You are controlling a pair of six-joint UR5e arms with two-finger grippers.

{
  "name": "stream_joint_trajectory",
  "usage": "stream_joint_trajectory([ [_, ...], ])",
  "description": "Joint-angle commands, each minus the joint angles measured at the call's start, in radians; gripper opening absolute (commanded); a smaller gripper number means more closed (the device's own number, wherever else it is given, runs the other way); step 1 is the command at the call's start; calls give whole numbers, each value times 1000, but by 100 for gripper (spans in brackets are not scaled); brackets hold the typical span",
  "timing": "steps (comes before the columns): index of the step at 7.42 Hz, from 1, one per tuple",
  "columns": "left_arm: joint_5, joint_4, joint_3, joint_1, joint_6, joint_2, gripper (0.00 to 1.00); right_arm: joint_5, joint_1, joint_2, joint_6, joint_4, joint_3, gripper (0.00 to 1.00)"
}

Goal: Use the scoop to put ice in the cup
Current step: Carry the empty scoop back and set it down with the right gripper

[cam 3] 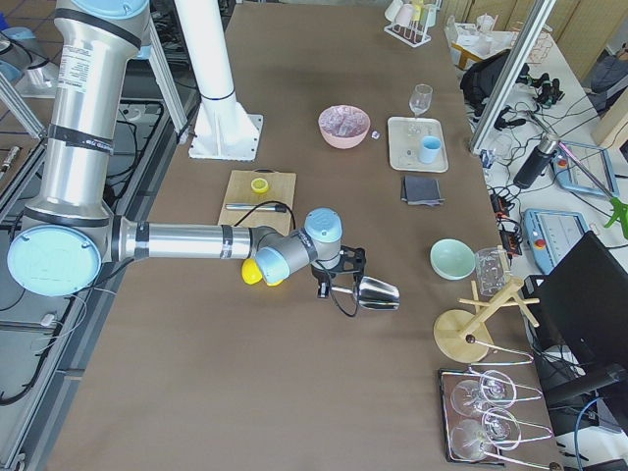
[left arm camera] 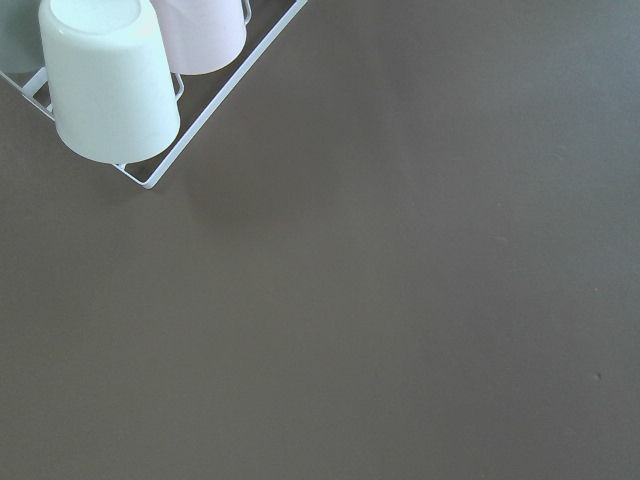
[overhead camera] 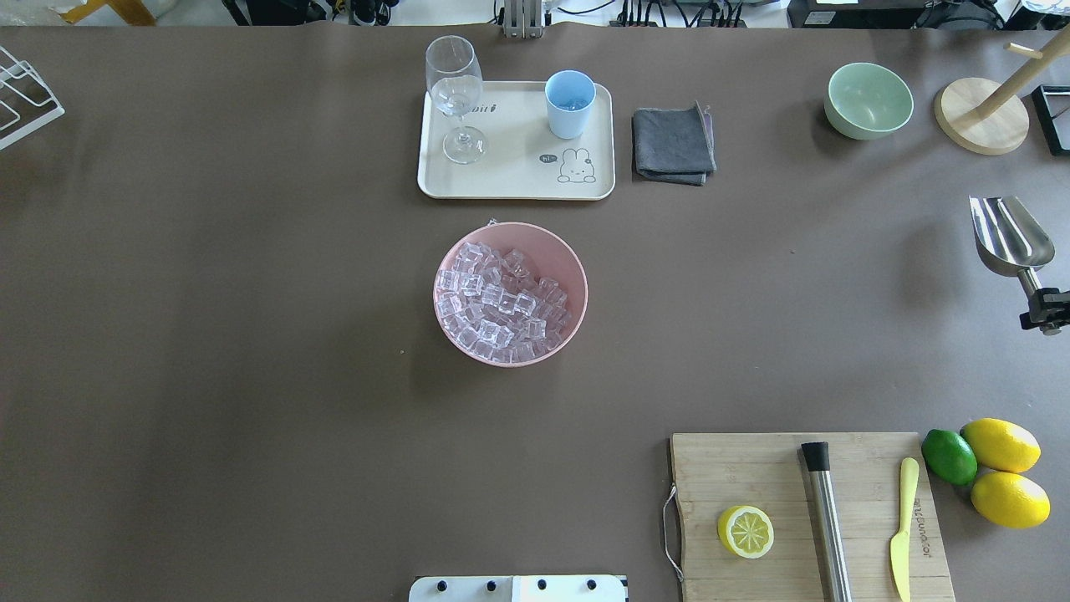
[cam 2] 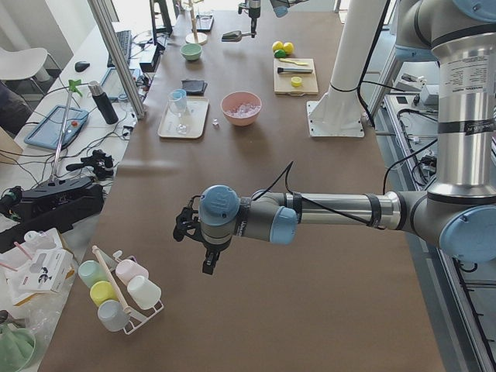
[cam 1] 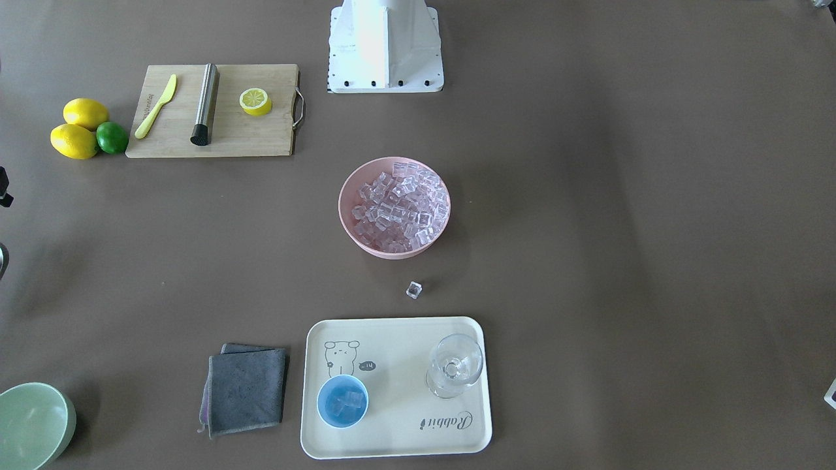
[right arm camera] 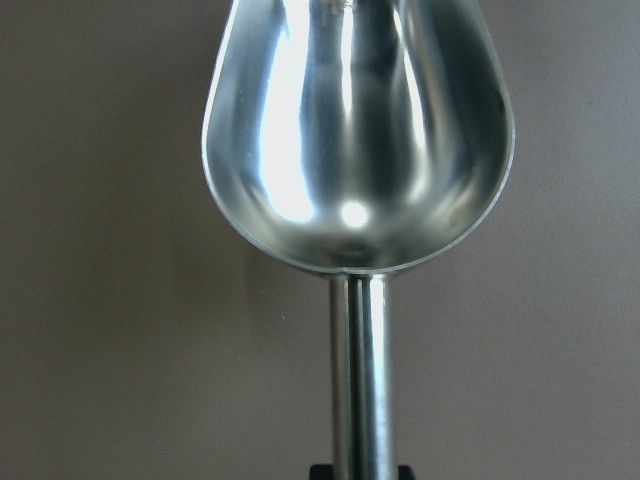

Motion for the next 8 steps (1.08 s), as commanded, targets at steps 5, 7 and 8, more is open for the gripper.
stream_joint_trajectory([
  [5, 0, 0, 0, 0, 0, 0, 99, 21, -2, 7, -30, 1, -29, 65],
  [7, 0, 0, 0, 0, 0, 0, 99, 78, 3, 1, -33, -2, -16, 100],
  [8, 0, 0, 0, 0, 0, -1, 99, 95, 14, 0, -37, -7, -5, 100],
])
